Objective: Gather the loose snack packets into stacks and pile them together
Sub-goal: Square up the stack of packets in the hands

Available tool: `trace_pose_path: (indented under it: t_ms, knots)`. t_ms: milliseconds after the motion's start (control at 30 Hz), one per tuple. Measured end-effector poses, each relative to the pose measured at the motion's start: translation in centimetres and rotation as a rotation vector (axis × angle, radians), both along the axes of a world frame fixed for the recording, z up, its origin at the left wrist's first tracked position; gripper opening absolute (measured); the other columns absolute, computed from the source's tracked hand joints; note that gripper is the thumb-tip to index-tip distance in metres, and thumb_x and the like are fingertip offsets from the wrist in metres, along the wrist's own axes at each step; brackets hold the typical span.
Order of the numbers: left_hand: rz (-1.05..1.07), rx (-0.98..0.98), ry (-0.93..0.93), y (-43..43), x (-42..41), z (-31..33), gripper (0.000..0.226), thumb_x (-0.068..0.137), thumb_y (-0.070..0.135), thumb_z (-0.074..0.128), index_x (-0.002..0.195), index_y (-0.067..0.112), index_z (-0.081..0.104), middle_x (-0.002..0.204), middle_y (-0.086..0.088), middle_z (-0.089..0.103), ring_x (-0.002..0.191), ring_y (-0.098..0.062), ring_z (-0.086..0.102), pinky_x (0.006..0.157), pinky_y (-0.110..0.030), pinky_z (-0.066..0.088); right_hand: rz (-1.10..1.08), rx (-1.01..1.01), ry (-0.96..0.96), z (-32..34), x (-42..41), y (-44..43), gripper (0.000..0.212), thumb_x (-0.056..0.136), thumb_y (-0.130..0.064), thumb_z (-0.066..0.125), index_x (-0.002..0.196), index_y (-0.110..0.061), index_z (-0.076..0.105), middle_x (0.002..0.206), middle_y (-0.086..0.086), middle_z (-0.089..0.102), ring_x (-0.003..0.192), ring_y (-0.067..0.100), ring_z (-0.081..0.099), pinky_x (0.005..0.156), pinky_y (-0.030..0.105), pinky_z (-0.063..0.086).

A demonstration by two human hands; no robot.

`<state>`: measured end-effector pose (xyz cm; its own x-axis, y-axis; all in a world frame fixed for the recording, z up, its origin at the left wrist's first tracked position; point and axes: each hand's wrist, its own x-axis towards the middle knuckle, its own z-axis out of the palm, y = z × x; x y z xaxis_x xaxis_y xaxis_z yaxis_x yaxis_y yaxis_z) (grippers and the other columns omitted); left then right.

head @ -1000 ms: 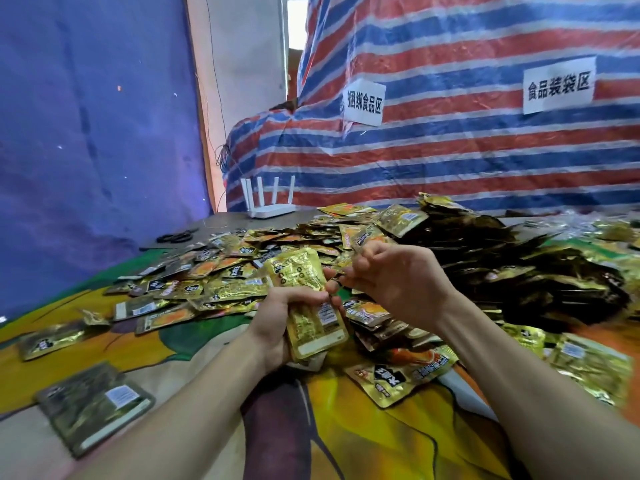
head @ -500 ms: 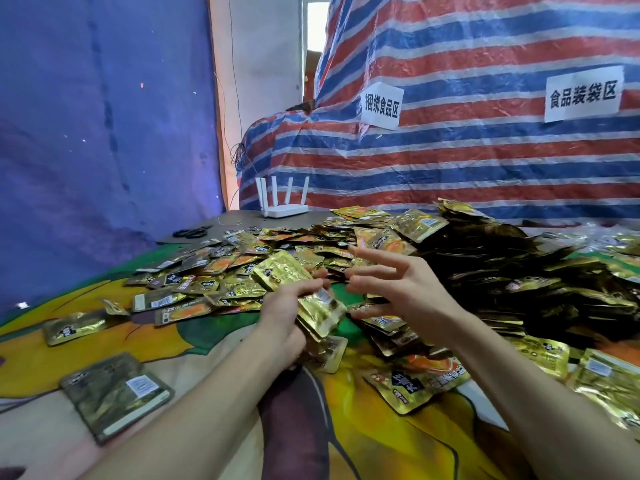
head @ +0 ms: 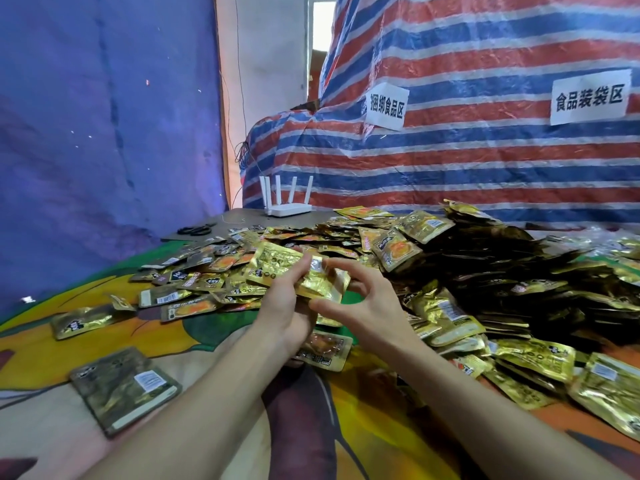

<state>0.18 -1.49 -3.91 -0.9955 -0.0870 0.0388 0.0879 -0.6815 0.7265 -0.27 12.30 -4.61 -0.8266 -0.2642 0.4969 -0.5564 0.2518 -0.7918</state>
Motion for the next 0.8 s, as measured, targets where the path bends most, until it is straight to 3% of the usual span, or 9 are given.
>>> trace_pose_path:
  t_ms: [167,367,500,667,800]
  knots:
    - [-0.043,-0.054,0.009,0.8,0.2,-0.3,0.024,0.081,0.033,0.071,0.078,0.011,0.083,0.097,-0.011,0.077,0.085,-0.025,0.076,0.075,-0.037,0.062,-0.031,-0.045,0.05,-0.1,-0.1,0.3,0.063,0.073,-0.027,0.088,0.129,-0.043,0.064,0.122,-0.003,0.052,0.117,0.004,0.053,0.094,0.011,0.041]
    - [-0.075,-0.082,0.003,1.5,0.4,-0.7,0.032,0.091,0.033,0.068,0.105,0.005,0.076,0.109,-0.016,0.073,0.1,-0.03,0.072,0.079,-0.037,0.061,-0.019,-0.064,0.107,-0.4,-0.2,0.0,0.062,0.07,-0.019,0.088,0.125,-0.039,0.067,0.124,-0.004,0.055,0.112,-0.004,0.057,0.09,0.004,0.042]
    - [-0.098,-0.079,-0.02,1.3,0.1,-0.9,0.029,0.092,0.035,0.068,0.094,0.01,0.082,0.112,-0.015,0.073,0.104,-0.031,0.071,0.077,-0.039,0.062,-0.014,-0.074,0.095,-0.6,-0.2,-0.1,0.063,0.069,-0.018,0.089,0.125,-0.037,0.067,0.126,-0.002,0.053,0.11,-0.006,0.057,0.09,0.002,0.041]
    - [-0.111,0.006,-0.052,0.8,-0.3,-0.9,0.022,0.083,0.031,0.074,0.081,0.01,0.082,0.099,-0.013,0.076,0.088,-0.03,0.076,0.07,-0.042,0.063,0.056,0.013,0.04,-0.5,0.1,-0.1,0.075,0.065,-0.022,0.093,0.128,-0.045,0.061,0.126,-0.005,0.047,0.119,0.002,0.051,0.092,0.003,0.041]
    - [-0.107,0.004,-0.053,0.7,-0.5,-1.0,0.017,0.074,0.025,0.076,0.081,0.011,0.083,0.099,-0.015,0.076,0.088,-0.033,0.075,0.075,-0.045,0.062,-0.006,-0.071,0.055,-0.1,0.3,-0.5,0.042,0.066,-0.031,0.081,0.106,-0.03,0.067,0.116,-0.003,0.057,0.106,-0.006,0.054,0.085,0.008,0.043]
